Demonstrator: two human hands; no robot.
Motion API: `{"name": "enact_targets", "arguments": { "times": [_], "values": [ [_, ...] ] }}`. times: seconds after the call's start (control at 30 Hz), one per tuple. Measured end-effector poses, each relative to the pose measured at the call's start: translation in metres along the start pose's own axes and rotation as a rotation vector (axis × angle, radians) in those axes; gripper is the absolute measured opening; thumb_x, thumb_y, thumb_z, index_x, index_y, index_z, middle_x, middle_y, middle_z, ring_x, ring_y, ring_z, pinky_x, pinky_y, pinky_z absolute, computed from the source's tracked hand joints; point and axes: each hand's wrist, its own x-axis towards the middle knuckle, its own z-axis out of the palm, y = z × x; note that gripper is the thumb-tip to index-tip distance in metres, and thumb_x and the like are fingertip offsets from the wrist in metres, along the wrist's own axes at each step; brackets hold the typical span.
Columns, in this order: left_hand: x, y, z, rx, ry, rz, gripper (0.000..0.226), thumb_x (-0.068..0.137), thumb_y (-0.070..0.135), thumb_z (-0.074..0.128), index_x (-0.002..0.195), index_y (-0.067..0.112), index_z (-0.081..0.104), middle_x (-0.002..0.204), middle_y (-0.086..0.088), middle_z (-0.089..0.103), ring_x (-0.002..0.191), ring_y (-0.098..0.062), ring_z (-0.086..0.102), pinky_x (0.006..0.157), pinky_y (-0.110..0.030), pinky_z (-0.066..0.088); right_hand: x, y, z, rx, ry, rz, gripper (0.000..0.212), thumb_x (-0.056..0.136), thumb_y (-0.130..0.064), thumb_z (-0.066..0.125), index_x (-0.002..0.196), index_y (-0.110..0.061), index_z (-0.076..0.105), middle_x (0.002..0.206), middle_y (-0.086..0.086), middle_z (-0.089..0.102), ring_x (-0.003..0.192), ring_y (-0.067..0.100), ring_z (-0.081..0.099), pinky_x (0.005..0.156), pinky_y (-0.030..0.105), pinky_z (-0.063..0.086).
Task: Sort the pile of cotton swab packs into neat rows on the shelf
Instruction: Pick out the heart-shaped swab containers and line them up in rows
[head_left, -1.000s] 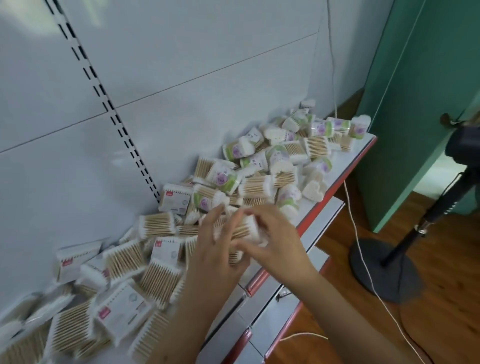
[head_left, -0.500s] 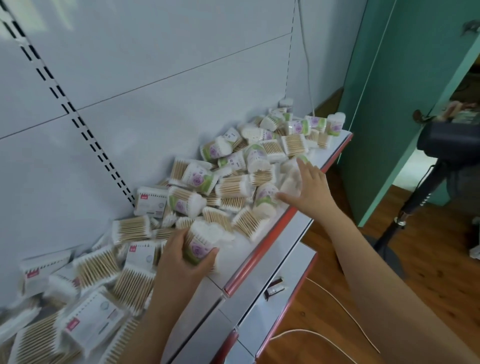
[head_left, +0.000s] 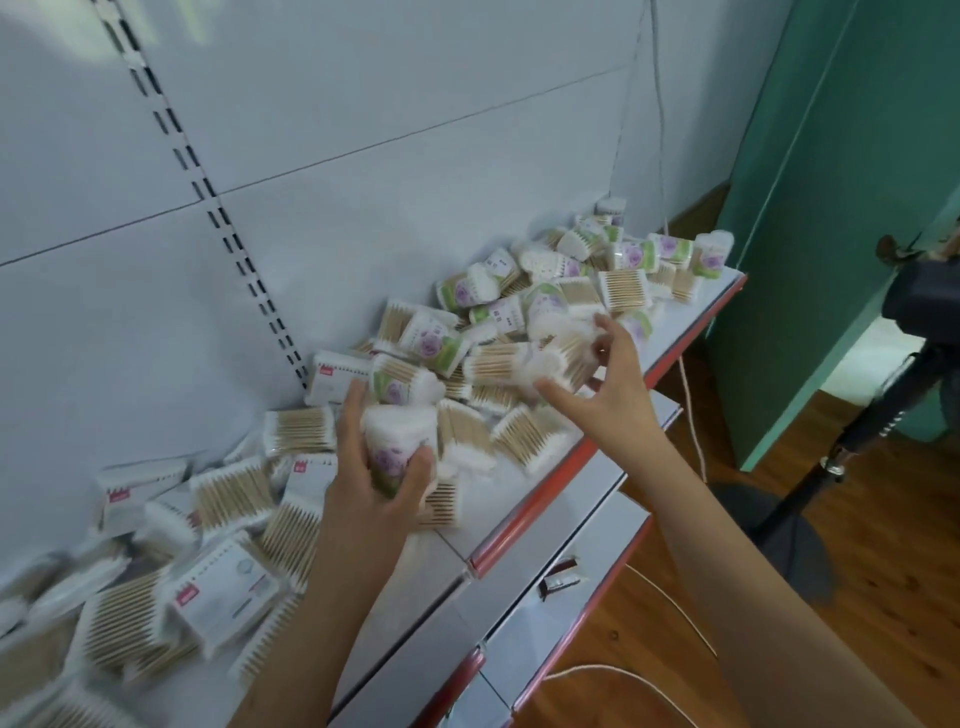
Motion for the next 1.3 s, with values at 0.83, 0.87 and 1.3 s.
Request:
{"name": "enact_targets", "arguments": {
  "times": [0.83, 0.87, 1.3],
  "values": [
    [-0.252, -0.058, -0.361, -0.023, 0.944, -0.37, 0.048, 0.088, 0.031, 0.077, 0.125, 0.041, 0.048, 0.1, 0.004, 0.068, 0.086, -0.027, 0.066, 0.08, -0.045, 0.06, -0.291, -0.236, 0.403, 0.683, -1.291, 0.469, 0.061, 0.08, -0.061, 0.068, 0.127, -0.024, 0.056, 0.109, 0.009, 0.062, 0.095, 0.013, 0.064, 0.079, 0.033, 0.056],
    [-0.264, -0.064, -0.378, -0.015, 0.957, -0.365, 0.046, 0.09, 0.025, 0.074, 0.124, 0.042, 0.048, 0.1, 0.007, 0.067, 0.085, -0.021, 0.067, 0.079, -0.04, 0.061, -0.309, -0.241, 0.416, 0.565, -1.27, 0.357, 0.039, 0.089, -0.053, 0.062, 0.121, -0.032, 0.058, 0.104, 0.005, 0.065, 0.086, 0.006, 0.064, 0.074, 0.026, 0.054],
    [-0.364, -0.141, -0.536, 0.086, 0.863, -0.453, 0.055, 0.09, 0.029, 0.073, 0.133, 0.03, 0.04, 0.126, 0.015, 0.054, 0.112, 0.006, 0.056, 0.091, -0.018, 0.05, -0.437, -0.263, 0.537, 0.066, -1.216, -0.532, 0.074, 0.076, -0.014, 0.082, 0.133, -0.033, 0.039, 0.129, -0.004, 0.048, 0.12, -0.009, 0.042, 0.097, 0.002, 0.03]
  ]
}}
